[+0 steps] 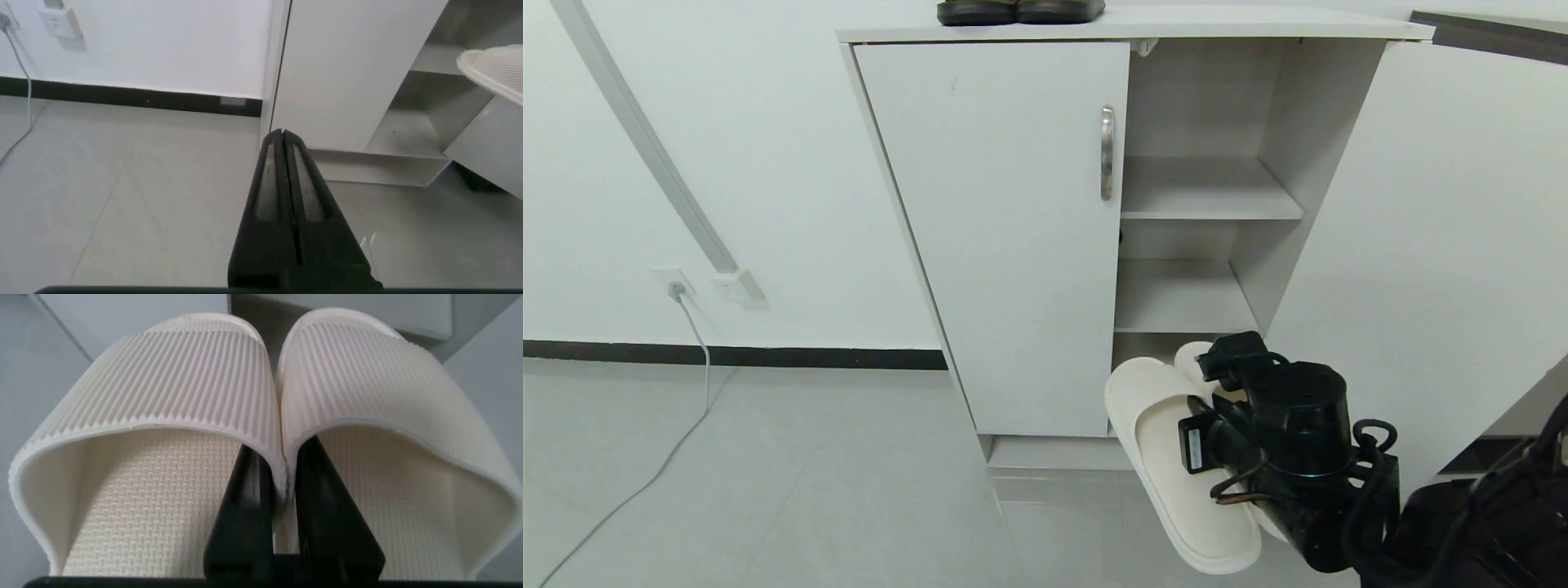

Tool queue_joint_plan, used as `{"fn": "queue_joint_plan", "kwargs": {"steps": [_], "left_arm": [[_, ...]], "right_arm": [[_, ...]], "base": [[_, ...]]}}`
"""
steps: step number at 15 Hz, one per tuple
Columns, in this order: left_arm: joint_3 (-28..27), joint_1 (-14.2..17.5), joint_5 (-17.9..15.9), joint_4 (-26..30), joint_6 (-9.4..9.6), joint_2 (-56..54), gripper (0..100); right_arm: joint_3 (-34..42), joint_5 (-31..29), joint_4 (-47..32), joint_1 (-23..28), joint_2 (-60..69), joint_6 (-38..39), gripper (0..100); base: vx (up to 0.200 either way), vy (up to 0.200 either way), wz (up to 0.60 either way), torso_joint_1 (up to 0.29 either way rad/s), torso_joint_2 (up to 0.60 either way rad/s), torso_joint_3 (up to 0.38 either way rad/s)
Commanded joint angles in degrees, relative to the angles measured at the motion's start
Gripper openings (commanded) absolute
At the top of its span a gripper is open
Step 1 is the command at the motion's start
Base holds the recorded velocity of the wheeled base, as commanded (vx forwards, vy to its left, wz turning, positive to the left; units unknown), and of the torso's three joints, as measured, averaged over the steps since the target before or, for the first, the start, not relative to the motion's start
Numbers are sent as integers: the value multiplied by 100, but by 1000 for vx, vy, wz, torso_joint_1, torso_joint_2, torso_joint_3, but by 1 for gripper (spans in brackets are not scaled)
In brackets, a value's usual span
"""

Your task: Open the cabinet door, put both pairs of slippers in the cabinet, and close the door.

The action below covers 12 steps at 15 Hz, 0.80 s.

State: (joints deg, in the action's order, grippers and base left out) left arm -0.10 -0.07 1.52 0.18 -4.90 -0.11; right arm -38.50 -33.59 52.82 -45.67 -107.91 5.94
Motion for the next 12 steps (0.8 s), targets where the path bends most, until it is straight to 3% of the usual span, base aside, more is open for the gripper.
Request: {"fn": "queue_joint_plan", "kwargs": {"steps": [1,4,8,12], "left_arm": [[-8,7,-3,-1,-20,20,0],[-8,-1,-3,-1,-28,20,0],[-8,-1,6,-1,-28,20,0],[-8,-1,6,-1,-28,11,0]], "right_arm": [[-343,-430,18,-127,-292,-5,0],[-844,-1212,44,-127,-775,57,0],[-975,-1247,35,-118,-977,197,0],[-931,-1256,44,-109,-969,215,0]], "base": [[0,0,0,0,0,0],[0,0,0,0,0,0],[0,0,0,0,0,0],[0,-200,0,0,5,1]]}}
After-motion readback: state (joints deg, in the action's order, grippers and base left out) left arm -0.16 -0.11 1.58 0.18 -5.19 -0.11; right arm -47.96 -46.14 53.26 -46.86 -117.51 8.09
